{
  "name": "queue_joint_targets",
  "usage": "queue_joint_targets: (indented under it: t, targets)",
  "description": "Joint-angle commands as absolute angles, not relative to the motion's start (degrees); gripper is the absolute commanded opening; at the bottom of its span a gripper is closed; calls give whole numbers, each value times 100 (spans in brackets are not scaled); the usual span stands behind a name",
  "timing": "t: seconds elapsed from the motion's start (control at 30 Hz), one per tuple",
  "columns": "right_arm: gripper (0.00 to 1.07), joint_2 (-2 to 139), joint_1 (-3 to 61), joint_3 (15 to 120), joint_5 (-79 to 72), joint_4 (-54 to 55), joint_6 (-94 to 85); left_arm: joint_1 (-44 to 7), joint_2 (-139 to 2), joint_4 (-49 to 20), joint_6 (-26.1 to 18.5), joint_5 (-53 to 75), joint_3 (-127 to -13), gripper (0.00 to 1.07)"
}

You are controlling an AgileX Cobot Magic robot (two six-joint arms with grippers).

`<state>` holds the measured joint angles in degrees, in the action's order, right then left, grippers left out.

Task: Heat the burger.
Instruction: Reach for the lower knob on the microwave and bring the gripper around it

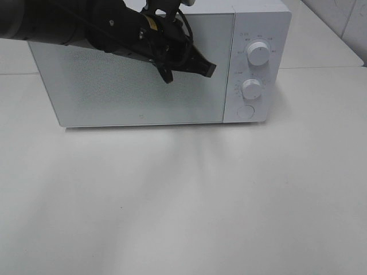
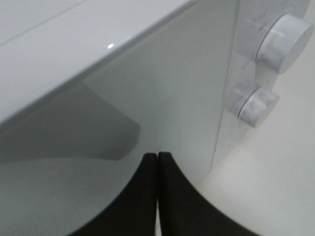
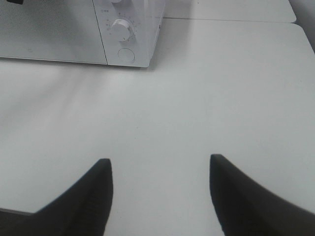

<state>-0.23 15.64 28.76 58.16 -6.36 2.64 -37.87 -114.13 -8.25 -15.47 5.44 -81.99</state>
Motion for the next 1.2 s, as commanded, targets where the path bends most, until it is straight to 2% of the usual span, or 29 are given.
queue_joint_targets:
  t: [0.03, 0.2, 0.3, 0.37, 0.47, 0.53, 0.57, 0.63, 0.67, 0.7, 0.8, 0.93, 1.03, 1.2]
  targets:
    - [56, -166, 1553, 2859, 5735, -625, 229, -3661, -11207, -831, -1570, 934, -8274, 0]
    - [56, -166, 1553, 2859, 5735, -625, 229, -3627, -10640, -819, -1564, 2699, -8274, 0]
    - [56, -166, 1553, 2859, 5735, -625, 229, -3627, -10577, -814, -1547, 2871, -8274, 0]
    - [56, -160, 1553, 2859, 5735, -625, 229, -3627, -10285, -739, -1501, 3678, -8274, 0]
    - [56, -160, 1553, 2859, 5735, -625, 229, -3627, -10222, -688, -1415, 3839, -8274, 0]
    - [56, -160, 1553, 2859, 5735, -625, 229, -3610, -9969, -178, -733, 4544, -8239, 0]
    - [56, -160, 1553, 2859, 5735, -625, 229, -3610, -9969, -178, -733, 4544, -8239, 0]
    - [56, -160, 1553, 2859, 5735, -625, 229, -3610, -9752, 361, -309, 4887, -8119, 0]
    - [56, -160, 1553, 2859, 5735, -625, 229, -3610, -9752, 361, -309, 4887, -8119, 0]
    - [56, -160, 1553, 2859, 5735, -625, 229, -3610, -9545, 636, -40, 4968, -7913, 0]
    - [56, -160, 1553, 2859, 5735, -625, 229, -3610, -9230, 882, 138, 5013, -7517, 0]
    - [56, -160, 1553, 2859, 5735, -625, 229, -3598, -8806, 905, 252, 5031, -7059, 0]
    - [56, -160, 1553, 2859, 5735, -625, 229, -3426, -8377, 653, 258, 5048, -6543, 0]
    - [56, -160, 1553, 2859, 5735, -625, 229, -2974, -7500, 149, 0, 5174, -5672, 0]
